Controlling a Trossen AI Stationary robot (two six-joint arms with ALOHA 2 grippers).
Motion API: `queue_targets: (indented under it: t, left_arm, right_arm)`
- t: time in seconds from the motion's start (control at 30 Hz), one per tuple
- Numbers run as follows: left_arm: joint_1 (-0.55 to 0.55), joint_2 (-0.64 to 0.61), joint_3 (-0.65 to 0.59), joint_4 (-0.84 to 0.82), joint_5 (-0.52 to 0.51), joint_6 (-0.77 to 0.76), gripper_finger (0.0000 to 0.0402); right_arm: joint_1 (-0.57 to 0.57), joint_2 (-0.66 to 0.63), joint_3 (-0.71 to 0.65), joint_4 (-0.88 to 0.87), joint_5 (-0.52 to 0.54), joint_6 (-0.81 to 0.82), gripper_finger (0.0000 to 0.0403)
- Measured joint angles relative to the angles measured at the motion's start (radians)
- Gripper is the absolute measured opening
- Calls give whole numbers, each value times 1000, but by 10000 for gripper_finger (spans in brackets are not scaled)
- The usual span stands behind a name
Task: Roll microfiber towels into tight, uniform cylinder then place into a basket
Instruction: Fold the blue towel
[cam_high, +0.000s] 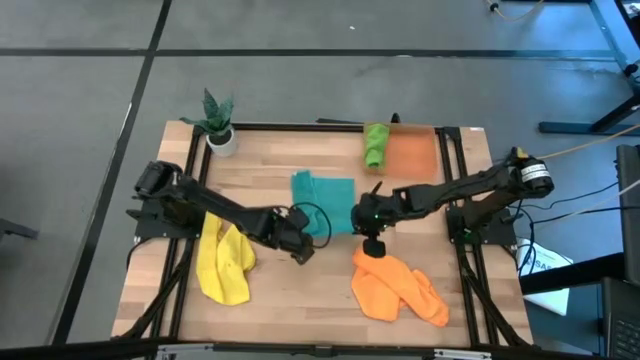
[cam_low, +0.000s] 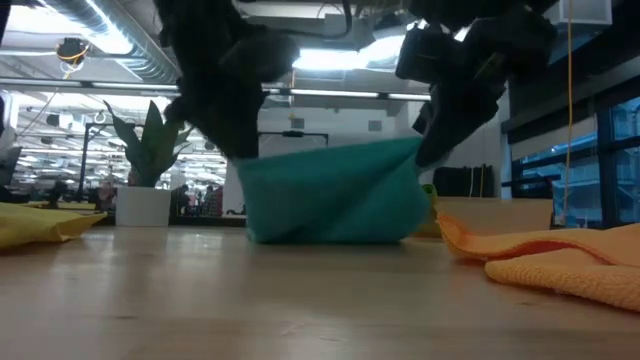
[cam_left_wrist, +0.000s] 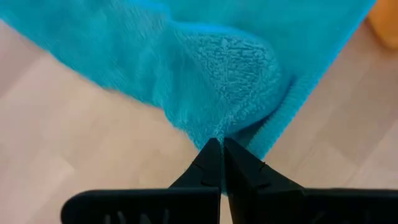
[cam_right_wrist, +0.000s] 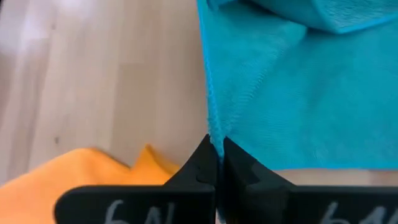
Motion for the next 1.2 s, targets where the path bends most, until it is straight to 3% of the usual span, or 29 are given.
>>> queue_targets:
  t: [0.33, 0.8, 1.07, 1.2]
  left_arm:
    - [-55, 92, 2, 38, 84, -24, 0]
    - [-64, 114, -1, 59, 109, -19, 0]
    - [-64, 114, -1, 60, 151, 34, 2]
    - [-64, 114, -1, 62, 168, 37, 23]
  right_arm:
    - [87, 44, -112, 204, -43, 143, 3]
    - [107, 142, -86, 236, -51, 185, 6]
    - [107, 142, -64, 235, -52, 230, 36]
    - [107, 142, -61, 238, -52, 230, 54]
